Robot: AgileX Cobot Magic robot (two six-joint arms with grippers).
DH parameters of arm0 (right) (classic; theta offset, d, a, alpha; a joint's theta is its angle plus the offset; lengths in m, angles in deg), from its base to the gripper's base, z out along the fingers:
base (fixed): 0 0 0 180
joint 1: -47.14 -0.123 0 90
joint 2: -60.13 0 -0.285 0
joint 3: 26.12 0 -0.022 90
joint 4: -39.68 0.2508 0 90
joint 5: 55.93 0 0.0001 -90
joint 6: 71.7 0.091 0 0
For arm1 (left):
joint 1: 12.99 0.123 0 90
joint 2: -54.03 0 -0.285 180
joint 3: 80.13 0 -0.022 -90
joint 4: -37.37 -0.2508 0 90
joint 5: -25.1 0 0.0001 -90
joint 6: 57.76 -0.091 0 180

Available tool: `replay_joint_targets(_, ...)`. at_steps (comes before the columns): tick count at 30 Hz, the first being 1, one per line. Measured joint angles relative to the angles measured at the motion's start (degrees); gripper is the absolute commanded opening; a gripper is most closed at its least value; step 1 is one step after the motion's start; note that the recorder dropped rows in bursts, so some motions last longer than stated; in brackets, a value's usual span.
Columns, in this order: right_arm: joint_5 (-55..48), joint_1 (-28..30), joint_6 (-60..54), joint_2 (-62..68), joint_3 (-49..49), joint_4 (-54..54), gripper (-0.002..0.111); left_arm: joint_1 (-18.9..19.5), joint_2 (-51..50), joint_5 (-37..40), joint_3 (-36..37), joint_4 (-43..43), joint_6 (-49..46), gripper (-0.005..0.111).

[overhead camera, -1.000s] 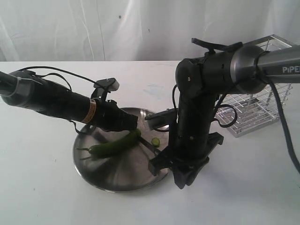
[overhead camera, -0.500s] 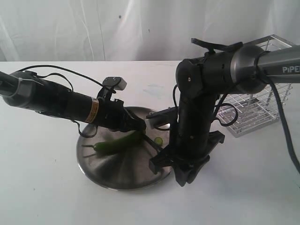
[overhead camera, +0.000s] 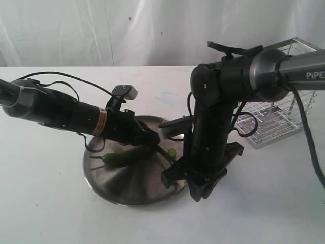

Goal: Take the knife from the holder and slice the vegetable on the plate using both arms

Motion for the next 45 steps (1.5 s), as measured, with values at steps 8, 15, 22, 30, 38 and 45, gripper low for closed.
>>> replay_joint_targets(8, 0.0, 0.0, 0.0, 0.0, 0.0, 0.7, 0.000, -3.4, 1.2, 8.5, 2.5, 2.2, 0.2, 0.000)
replay_joint_targets(15, -5.3, 0.0, 0.0, 0.2, 0.0, 0.7, 0.000, -4.0, 1.6, 7.6, 2.9, -1.3, 18.6, 0.000)
replay_joint_targets(22, -8.0, 0.0, 0.0, -2.6, 0.0, 0.7, 0.000, -4.0, 2.1, 4.7, 5.3, 0.6, 22.3, 0.000)
replay_joint_targets(30, -6.6, 0.0, -0.6, -3.1, 3.3, 0.2, 0.000, -4.3, 4.3, 6.1, 6.4, -2.1, 21.0, 0.000)
replay_joint_targets(38, -5.1, 0.0, -0.8, -5.3, 6.4, 0.4, 0.000, -4.5, 4.3, 5.6, 6.6, -3.0, 21.0, 0.000)
replay_joint_targets(45, -5.8, 0.0, 0.0, -7.3, 9.8, 0.3, 0.000, -4.5, 4.3, 5.3, 6.6, -3.7, 21.0, 0.000)
